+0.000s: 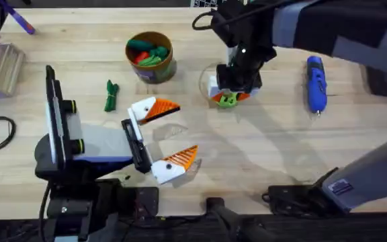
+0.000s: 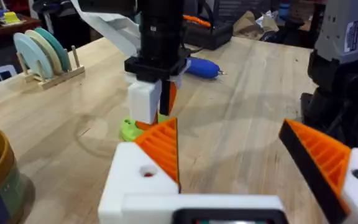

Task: Pick up the gripper from the table and insert it into the empty holder that is missing its gripper. Then pick up a screw, insert it into the mounting hole, and use the screwdriver to tighten it. Finally, clean up the table by picking up the vegetable and placing it into the bucket.

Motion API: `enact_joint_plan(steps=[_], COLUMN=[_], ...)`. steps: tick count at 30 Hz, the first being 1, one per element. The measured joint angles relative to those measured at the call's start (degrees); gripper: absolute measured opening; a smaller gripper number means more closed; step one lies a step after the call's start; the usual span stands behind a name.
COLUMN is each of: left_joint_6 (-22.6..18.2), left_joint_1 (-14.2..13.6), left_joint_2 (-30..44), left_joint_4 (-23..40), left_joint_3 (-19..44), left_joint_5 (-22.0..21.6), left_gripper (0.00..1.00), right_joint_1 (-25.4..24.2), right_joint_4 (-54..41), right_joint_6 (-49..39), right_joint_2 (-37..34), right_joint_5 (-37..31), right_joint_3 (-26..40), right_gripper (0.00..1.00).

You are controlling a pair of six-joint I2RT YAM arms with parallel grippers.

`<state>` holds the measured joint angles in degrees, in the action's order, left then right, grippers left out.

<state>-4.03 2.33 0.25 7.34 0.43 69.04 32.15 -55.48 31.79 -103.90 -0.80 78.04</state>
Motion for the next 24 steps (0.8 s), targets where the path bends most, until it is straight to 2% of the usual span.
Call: enact_joint_plan(steps=[13, 24], left_joint_6=[-0.01, 0.0], left_joint_1=[0.0, 0.0], left_joint_2=[0.01, 0.01], left_joint_4=[-0.01, -0.01], left_joint_3=[0.0, 0.0], left_joint_5=[0.0, 0.0], left_gripper=[0.986, 0.986], right_joint_1=[0.34, 0.34], right_joint_4=[0.63, 1.92], right_joint_6=[0.2, 0.22], right_joint_2=[-1.84, -1.84], right_joint_5=[0.01, 0.0], right_joint_3=[-0.01, -0.01], right_gripper=[0.544, 0.412])
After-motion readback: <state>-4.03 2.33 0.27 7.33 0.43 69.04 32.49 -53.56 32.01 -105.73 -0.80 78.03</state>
